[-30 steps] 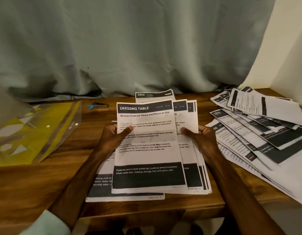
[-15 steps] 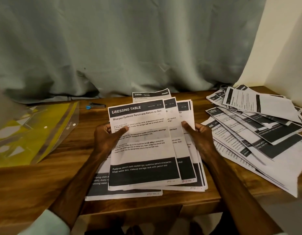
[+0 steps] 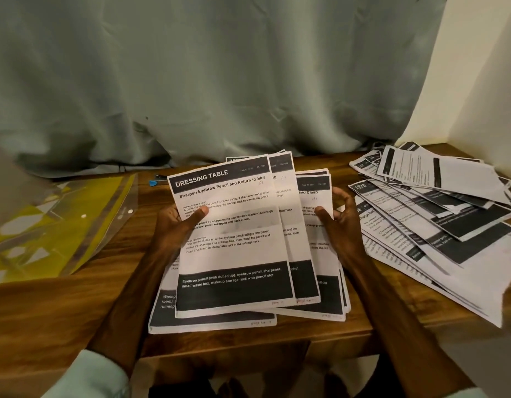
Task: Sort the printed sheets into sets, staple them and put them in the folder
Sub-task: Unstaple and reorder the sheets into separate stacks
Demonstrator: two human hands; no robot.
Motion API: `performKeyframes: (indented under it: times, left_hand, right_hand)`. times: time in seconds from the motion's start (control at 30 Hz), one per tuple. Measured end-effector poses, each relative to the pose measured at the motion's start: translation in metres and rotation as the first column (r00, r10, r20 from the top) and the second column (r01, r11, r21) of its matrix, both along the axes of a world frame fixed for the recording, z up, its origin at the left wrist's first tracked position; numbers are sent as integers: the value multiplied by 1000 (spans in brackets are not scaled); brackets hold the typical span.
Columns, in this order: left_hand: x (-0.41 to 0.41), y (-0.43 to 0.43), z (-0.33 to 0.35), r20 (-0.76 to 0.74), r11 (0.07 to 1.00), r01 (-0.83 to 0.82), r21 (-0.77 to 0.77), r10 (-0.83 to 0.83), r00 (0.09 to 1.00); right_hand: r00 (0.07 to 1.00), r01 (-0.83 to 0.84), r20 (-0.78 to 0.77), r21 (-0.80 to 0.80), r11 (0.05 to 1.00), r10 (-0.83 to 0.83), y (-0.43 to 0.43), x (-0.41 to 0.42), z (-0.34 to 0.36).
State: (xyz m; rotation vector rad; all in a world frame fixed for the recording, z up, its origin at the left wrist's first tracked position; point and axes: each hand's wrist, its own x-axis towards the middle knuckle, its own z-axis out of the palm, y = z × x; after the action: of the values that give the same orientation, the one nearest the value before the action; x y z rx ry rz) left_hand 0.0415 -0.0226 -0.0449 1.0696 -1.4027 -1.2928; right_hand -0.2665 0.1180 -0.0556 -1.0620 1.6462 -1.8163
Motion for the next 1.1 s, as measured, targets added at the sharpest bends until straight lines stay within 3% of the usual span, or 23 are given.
performKeyframes:
  times: [0.17, 0.33, 0.63, 0.83, 1.1]
  left_hand:
    - [3, -1, -3, -32, 998, 33, 61, -31, 999]
    - [3, -1, -3, -120, 988, 100, 120, -85, 989]
    - [3, -1, -2, -144, 976, 168, 138, -148, 978]
    - [3, 3, 2, -204, 966, 202, 161, -167, 965]
    - [-12, 17, 11, -257, 932, 232, 279, -160, 953]
  right_hand:
    - [997, -1, -73, -52, 999, -3, -2, -2, -7]
    - [998, -10, -62, -26, 1000, 8, -1, -2, -5]
    - [998, -9, -58, 22, 1000, 10, -1, -1, -3]
    - [993, 15, -120, 58, 998, -8, 1, -2, -5]
    - [1000, 2, -2, 47, 999, -2, -1, -1, -4]
